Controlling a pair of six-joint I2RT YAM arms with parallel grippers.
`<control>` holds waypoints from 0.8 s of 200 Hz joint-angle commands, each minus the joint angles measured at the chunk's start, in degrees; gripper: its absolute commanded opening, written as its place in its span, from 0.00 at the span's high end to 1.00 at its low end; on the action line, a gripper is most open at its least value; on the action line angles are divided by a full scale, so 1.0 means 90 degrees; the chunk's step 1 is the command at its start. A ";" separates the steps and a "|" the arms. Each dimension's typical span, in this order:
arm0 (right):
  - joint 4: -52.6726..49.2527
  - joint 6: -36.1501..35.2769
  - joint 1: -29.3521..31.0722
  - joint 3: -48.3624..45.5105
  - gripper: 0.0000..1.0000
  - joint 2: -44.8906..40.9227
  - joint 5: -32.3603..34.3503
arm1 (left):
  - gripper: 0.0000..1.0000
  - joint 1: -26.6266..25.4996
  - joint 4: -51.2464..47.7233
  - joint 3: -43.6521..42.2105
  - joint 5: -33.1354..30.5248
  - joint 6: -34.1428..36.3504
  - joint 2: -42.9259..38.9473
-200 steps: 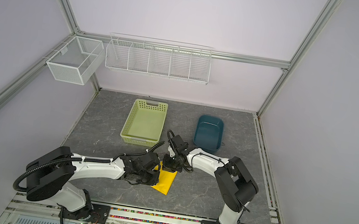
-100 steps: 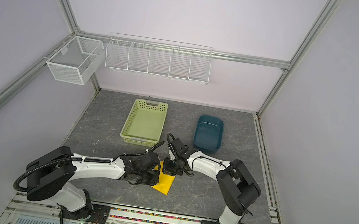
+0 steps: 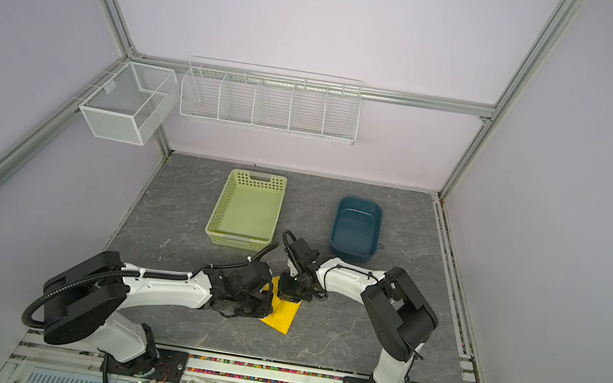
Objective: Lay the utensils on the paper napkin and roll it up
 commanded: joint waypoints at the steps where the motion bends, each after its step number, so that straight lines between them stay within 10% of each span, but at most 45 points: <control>1: -0.0231 -0.0234 0.0062 -0.0080 0.94 0.0308 0.0129 | 0.90 -0.0050 -0.0428 -0.0114 -0.0103 -0.0125 -0.0146; 82: -0.0182 -0.0601 0.0327 0.0083 0.93 0.0463 -0.0204 | 0.71 0.0441 -0.1561 -0.0011 -0.0898 0.0055 -0.1438; 160: -0.0319 -0.0963 0.0464 0.0262 0.92 0.0649 -0.0358 | 0.50 0.1537 -0.1225 -0.1207 -0.0228 0.0257 -0.2490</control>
